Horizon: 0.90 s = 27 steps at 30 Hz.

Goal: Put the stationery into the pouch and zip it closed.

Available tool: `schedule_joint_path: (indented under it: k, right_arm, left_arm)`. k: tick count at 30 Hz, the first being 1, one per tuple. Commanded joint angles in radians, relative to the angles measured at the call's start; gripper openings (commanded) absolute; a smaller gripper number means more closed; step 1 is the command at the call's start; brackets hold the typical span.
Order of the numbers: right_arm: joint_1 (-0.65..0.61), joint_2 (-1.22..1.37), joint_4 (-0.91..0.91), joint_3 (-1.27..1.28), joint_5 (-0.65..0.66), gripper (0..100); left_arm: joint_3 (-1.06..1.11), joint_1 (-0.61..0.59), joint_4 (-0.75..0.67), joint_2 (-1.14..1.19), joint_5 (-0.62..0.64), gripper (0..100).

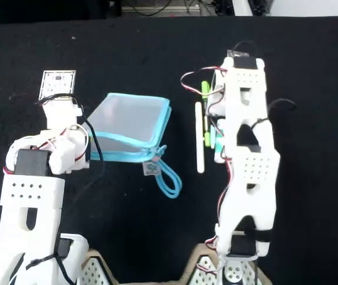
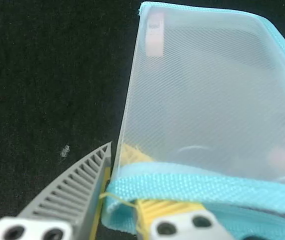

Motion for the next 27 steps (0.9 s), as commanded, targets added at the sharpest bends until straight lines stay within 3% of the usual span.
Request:
schedule_joint_path:
  k: [1, 6, 17, 27]
  right_arm:
    - [0.003, 0.047, 0.063, -0.139, 0.051, 16.8]
    - [0.011, 0.114, 0.069, -0.240, 0.074, 0.6]
    - [0.037, 0.079, 0.063, -0.306, 0.078, 1.1]
    - [0.130, 0.122, -0.117, -0.323, 0.080, 1.1]
  left_arm:
    - [-0.004, -0.015, -0.014, 0.011, 0.005, 3]
    - [-0.004, -0.015, -0.012, 0.011, 0.005, 3]
    - [-0.004, -0.015, -0.012, 0.011, 0.005, 3]
    - [-0.004, -0.015, -0.014, 0.011, 0.005, 3]
